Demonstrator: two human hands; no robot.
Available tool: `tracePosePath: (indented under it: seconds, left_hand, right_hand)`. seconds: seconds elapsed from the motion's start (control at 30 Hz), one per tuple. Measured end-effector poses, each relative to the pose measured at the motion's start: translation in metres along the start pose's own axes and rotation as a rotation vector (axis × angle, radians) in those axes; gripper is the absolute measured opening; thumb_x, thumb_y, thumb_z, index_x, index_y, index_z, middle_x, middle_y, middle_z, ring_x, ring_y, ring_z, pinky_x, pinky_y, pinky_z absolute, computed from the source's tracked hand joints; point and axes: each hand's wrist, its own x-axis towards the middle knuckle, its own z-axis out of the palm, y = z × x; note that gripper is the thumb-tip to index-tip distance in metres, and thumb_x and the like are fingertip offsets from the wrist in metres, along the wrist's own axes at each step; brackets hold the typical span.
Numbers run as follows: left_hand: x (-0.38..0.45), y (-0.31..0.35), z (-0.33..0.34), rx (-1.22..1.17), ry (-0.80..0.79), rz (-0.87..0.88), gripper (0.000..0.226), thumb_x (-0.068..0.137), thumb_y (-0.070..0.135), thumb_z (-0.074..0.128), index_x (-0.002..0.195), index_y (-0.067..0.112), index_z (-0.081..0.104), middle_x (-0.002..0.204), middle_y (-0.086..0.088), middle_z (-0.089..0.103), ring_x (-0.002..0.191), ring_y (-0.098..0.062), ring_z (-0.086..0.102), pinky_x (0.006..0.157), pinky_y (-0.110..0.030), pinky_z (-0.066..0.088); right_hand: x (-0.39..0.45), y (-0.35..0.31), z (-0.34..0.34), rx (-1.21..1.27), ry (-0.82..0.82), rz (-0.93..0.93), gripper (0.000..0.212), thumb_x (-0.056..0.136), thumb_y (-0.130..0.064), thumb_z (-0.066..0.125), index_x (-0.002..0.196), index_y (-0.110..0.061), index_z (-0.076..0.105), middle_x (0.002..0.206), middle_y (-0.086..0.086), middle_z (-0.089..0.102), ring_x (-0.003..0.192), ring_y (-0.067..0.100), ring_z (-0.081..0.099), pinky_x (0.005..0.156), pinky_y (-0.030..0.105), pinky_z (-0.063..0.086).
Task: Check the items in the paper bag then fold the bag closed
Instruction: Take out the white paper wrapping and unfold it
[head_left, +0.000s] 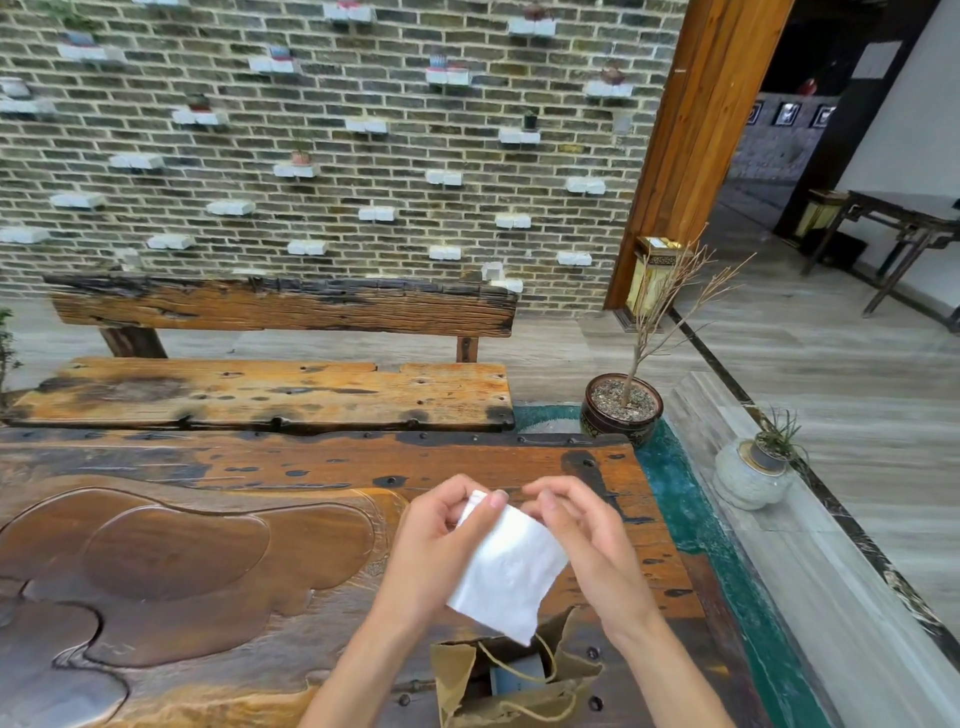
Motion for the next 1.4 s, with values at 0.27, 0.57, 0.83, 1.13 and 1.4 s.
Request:
tracePosePath:
  seconds: [0.27,0.57,0.83,1.13,1.4]
  left_hand:
    - [0.008,0.030,-0.009,0.018,-0.264,-0.152,0.028,0.075,0.041,0.073,0.074,0.014,0.066,0.066,-0.008,0.067,0.058,-0.017,0.063,0.048,-0.021,0.045]
    - [-0.006,0.024,-0.007,-0.279,-0.057,-0.165,0.030,0.082,0.044,0.072,0.081,0.014,0.068,0.079,0.000,0.069,0.067,-0.013,0.061,0.056,-0.027,0.040]
    - [-0.014,0.013,0.031,-0.331,0.257,-0.113,0.018,0.095,0.031,0.061,0.096,0.017,0.072,0.091,-0.011,0.077,0.077,-0.022,0.068,0.070,-0.044,0.054]
    - [-0.011,-0.008,0.031,-0.094,0.373,-0.008,0.029,0.089,0.046,0.053,0.077,0.024,0.066,0.066,0.008,0.068,0.058,-0.002,0.057,0.053,-0.026,0.045]
    - [-0.012,-0.016,0.030,0.072,0.466,0.114,0.051,0.084,0.060,0.051,0.071,0.011,0.059,0.061,-0.007,0.058,0.050,-0.001,0.044,0.045,-0.021,0.034]
  right_hand:
    - [-0.002,-0.006,-0.012,-0.149,-0.221,-0.004,0.023,0.095,-0.047,0.058,0.098,-0.026,0.068,0.069,0.002,0.076,0.063,0.013,0.071,0.061,0.023,0.048]
    - [-0.008,-0.008,-0.004,-0.042,0.057,-0.045,0.022,0.090,-0.053,0.055,0.089,-0.035,0.067,0.075,0.002,0.077,0.069,0.016,0.074,0.051,0.026,0.047]
    - [-0.015,0.000,0.017,0.090,0.174,-0.054,0.030,0.088,-0.055,0.058,0.093,-0.026,0.067,0.082,0.007,0.073,0.068,0.017,0.066,0.055,0.027,0.047]
    - [-0.002,0.000,0.036,0.077,0.295,0.038,0.035,0.092,-0.052,0.059,0.086,-0.018,0.068,0.080,0.007,0.076,0.074,0.029,0.072,0.062,0.039,0.051]
    - [-0.003,-0.005,0.037,-0.052,0.416,-0.085,0.044,0.091,-0.055,0.057,0.079,-0.014,0.065,0.067,0.020,0.068,0.067,0.045,0.063,0.050,0.053,0.048]
